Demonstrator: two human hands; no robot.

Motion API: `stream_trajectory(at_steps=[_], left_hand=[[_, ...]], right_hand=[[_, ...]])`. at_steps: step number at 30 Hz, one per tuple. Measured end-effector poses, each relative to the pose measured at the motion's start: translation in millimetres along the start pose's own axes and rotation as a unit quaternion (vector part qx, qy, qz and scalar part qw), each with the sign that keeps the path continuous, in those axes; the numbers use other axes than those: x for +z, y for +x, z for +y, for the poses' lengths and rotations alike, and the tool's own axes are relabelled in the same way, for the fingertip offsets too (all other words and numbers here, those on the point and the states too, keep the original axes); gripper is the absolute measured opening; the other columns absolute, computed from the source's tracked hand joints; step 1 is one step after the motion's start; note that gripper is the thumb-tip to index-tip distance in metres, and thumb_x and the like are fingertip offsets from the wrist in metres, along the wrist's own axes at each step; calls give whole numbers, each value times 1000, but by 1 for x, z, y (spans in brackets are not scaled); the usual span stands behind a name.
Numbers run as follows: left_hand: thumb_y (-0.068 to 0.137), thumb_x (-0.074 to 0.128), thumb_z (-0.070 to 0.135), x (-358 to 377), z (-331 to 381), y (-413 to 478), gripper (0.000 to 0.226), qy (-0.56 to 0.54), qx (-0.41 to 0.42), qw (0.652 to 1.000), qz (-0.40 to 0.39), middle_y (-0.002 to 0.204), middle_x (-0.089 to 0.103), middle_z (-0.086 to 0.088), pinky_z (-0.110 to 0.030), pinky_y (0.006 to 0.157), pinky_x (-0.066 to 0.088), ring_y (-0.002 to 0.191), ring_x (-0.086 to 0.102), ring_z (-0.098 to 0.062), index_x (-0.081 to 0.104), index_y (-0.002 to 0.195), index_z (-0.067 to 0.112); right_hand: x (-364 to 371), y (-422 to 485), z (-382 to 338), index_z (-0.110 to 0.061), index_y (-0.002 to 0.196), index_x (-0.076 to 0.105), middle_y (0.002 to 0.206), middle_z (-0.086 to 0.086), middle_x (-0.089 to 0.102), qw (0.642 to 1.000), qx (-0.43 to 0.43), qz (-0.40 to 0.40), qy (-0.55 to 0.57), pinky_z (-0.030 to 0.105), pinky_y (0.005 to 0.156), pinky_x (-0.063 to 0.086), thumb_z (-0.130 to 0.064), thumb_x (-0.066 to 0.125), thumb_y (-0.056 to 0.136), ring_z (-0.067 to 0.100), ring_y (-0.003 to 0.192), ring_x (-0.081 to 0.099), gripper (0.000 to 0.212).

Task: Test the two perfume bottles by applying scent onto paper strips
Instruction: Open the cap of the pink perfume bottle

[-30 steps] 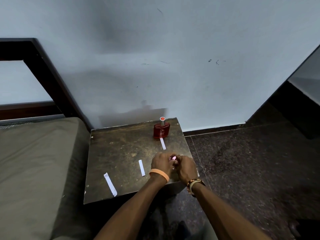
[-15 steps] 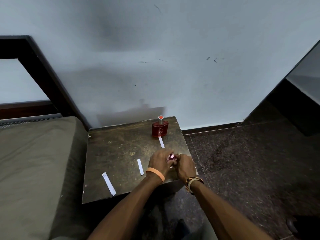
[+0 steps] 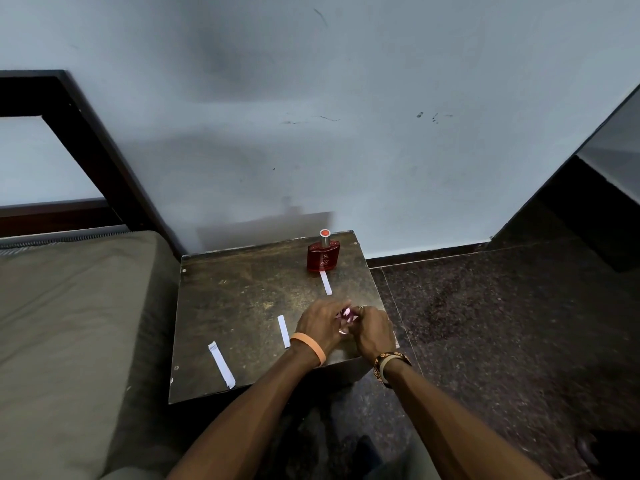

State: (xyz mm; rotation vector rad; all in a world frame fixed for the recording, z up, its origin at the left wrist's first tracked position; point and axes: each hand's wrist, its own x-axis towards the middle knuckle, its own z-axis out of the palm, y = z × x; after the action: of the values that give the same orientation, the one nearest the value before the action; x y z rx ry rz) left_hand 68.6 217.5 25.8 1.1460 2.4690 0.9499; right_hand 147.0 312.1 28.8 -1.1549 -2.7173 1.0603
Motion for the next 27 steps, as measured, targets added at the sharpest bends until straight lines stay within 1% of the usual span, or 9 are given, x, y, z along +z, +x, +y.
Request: stream_trajectory(at_steps=[2, 6, 10, 13, 15, 18, 20, 23, 27], left_hand=[[87, 62, 12, 0, -1, 0, 35, -4, -18, 1000, 12, 120, 66, -5, -31, 99, 44, 112, 59, -22, 62, 122, 17], [84, 66, 16, 3, 0, -1, 47, -8, 7, 1000, -10, 127, 62, -4, -31, 106, 39, 120, 54, -19, 55, 130, 18], [87, 61, 13, 1, 1, 3, 37, -2, 7, 1000, 5, 121, 65, -4, -30, 101, 42, 114, 57, -20, 61, 123, 17], [86, 63, 20, 3, -1, 1, 48, 7, -12, 1000, -11, 131, 58, -2, -30, 105, 36, 124, 49, -19, 52, 133, 22], [85, 63, 16, 4, -2, -2, 56, 6, -1, 1000, -21, 136, 54, -3, -33, 109, 35, 128, 45, -20, 46, 137, 22], [84, 58, 2, 3, -3, 0, 44, 6, 27, 1000, -2, 124, 63, -9, -33, 102, 40, 117, 56, -26, 58, 126, 13], [86, 57, 4, 1, -3, 1, 39, -1, 8, 1000, 11, 121, 65, -7, -31, 98, 41, 114, 58, -25, 61, 124, 14], [88, 59, 10, 1, -1, 1, 46, 3, 1, 1000, 2, 126, 62, -5, -28, 100, 39, 118, 54, -21, 53, 132, 18], [87, 60, 8, 0, -1, 2, 41, 7, 9, 1000, -9, 120, 66, -6, -36, 99, 45, 111, 58, -23, 58, 127, 17]], right_hand=[[0, 0, 0, -22, 99, 74, 89, 6, 74, 1000, -2, 2, -3, 42, 75, 57, -11, 65, 87, 23, 81, 68, 19], [-1, 0, 0, -21, 95, 74, 86, 5, 73, 1000, 8, -3, 3, 43, 74, 57, -11, 58, 88, 23, 79, 68, 20], [-2, 0, -1, -19, 94, 75, 88, 7, 72, 1000, 2, -4, -12, 37, 71, 54, -14, 61, 88, 26, 82, 67, 16], [-1, 0, -1, -22, 95, 74, 85, 5, 72, 1000, 11, -4, -3, 42, 73, 56, -14, 57, 90, 23, 78, 67, 20], [0, 1, -1, -23, 99, 74, 86, 4, 72, 1000, 20, -5, 5, 43, 74, 56, -16, 59, 89, 22, 79, 67, 19], [0, 1, -1, -23, 95, 74, 84, 2, 73, 1000, 20, -9, 9, 42, 74, 56, -18, 66, 86, 21, 79, 67, 13], [-1, 0, -1, -23, 93, 74, 83, 0, 72, 1000, 18, -7, 12, 41, 75, 57, -15, 65, 88, 18, 77, 67, 13], [0, 0, 0, -22, 92, 74, 81, 0, 72, 1000, 17, -2, 12, 40, 72, 57, -13, 62, 90, 17, 75, 66, 15], [-1, 0, 0, -22, 94, 75, 84, 2, 73, 1000, 12, -5, 7, 38, 73, 56, -16, 67, 87, 20, 78, 67, 13]])
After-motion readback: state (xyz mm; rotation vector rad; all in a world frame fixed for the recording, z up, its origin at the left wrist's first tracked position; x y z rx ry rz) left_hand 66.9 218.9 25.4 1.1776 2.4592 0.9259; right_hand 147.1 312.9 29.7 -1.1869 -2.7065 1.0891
